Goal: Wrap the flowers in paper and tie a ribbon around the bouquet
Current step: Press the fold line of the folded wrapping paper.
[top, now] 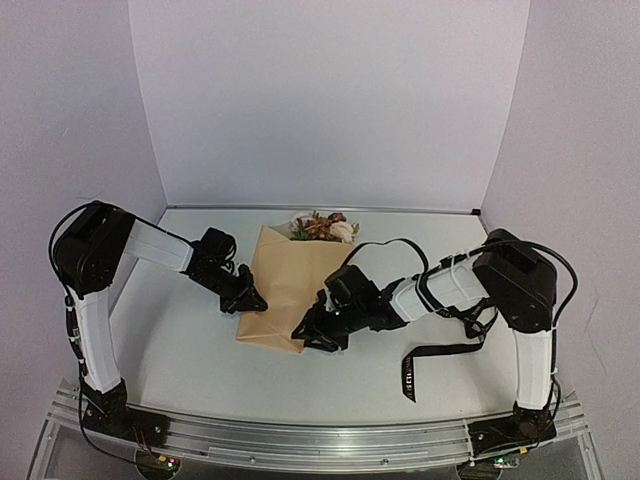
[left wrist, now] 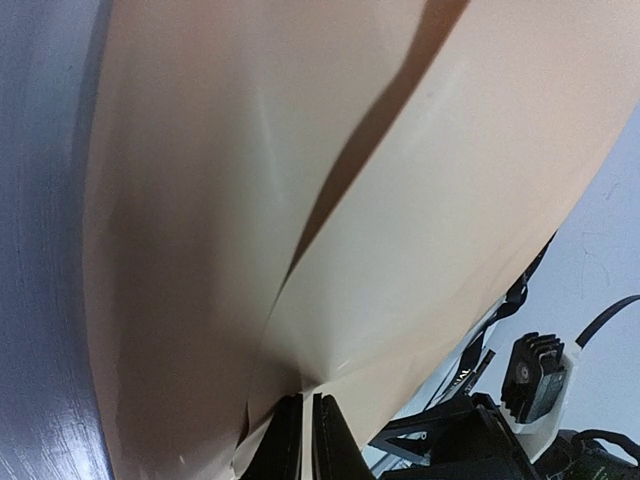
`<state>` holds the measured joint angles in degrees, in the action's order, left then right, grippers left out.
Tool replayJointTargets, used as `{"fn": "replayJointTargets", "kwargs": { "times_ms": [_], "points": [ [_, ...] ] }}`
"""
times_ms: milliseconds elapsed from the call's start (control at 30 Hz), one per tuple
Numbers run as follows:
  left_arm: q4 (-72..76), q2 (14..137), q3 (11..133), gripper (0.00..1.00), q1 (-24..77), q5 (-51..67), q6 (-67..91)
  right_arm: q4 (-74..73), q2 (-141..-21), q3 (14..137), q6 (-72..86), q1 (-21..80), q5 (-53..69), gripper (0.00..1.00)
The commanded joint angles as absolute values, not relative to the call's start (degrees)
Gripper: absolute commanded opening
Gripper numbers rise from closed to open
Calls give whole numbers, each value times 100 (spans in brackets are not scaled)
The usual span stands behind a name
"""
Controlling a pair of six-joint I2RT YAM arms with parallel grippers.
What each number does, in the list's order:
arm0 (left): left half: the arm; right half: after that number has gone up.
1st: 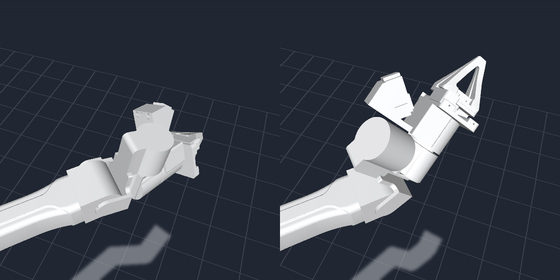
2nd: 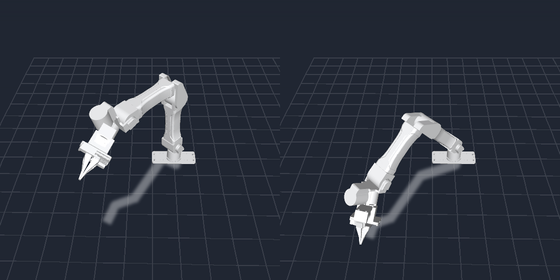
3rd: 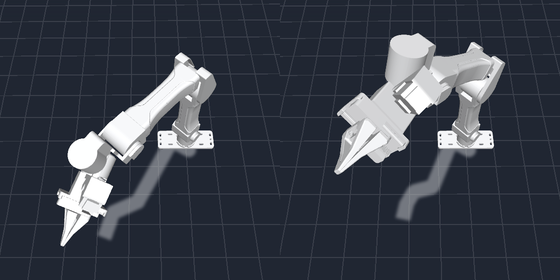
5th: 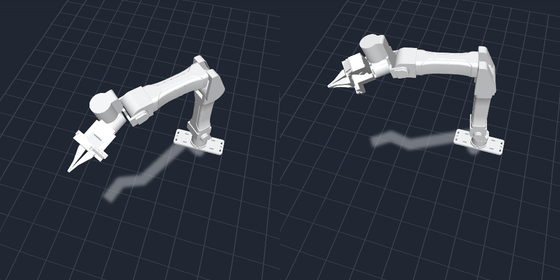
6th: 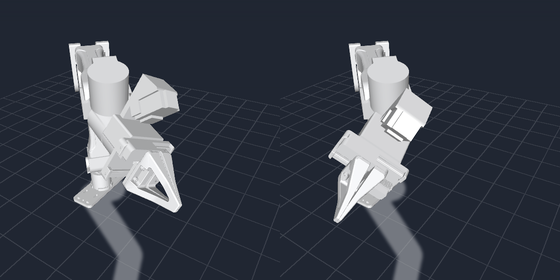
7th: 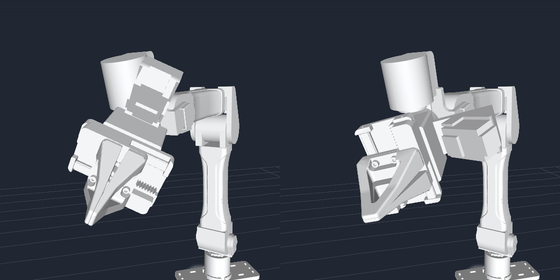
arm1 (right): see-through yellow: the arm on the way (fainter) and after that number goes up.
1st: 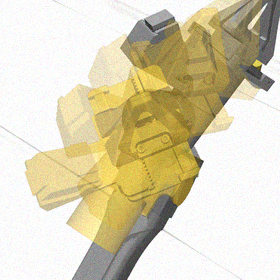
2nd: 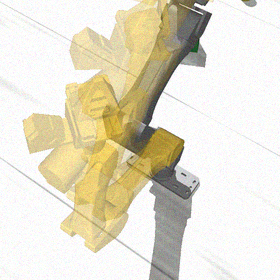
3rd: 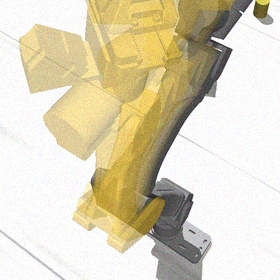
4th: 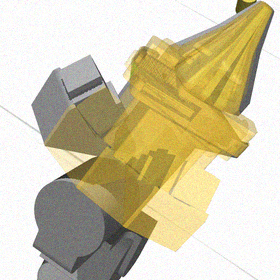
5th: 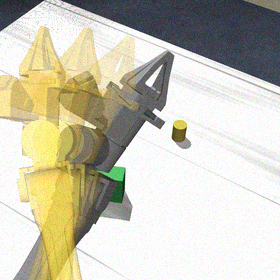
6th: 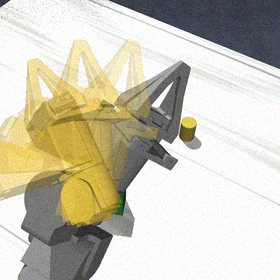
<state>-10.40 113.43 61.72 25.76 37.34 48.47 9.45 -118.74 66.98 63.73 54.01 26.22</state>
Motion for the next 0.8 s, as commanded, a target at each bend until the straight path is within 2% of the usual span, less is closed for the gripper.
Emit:
{"fn": "replayJointTargets", "kwargs": {
  "times_ms": [0, 500, 700, 767],
  "points": [
    [-1284, 11340, 6000, 8, 2540, 3322, 4913, 544, -11893, 6725, 6223, 5596, 2630, 40],
    [-1379, 11306, 6087, 8, 2606, 3324, 4889, -219, -11446, 6917, 5893, 5765, 2499, 39],
    [-1318, 11315, 6004, 8, 2735, 3324, 4936, -768, -11009, 7062, 5718, 5277, 2141, 40],
    [-1265, 11294, 5964, 8, 2777, 3330, 4981, -757, -10998, 6974, 5712, 5051, 2137, 43]
  ]
}}
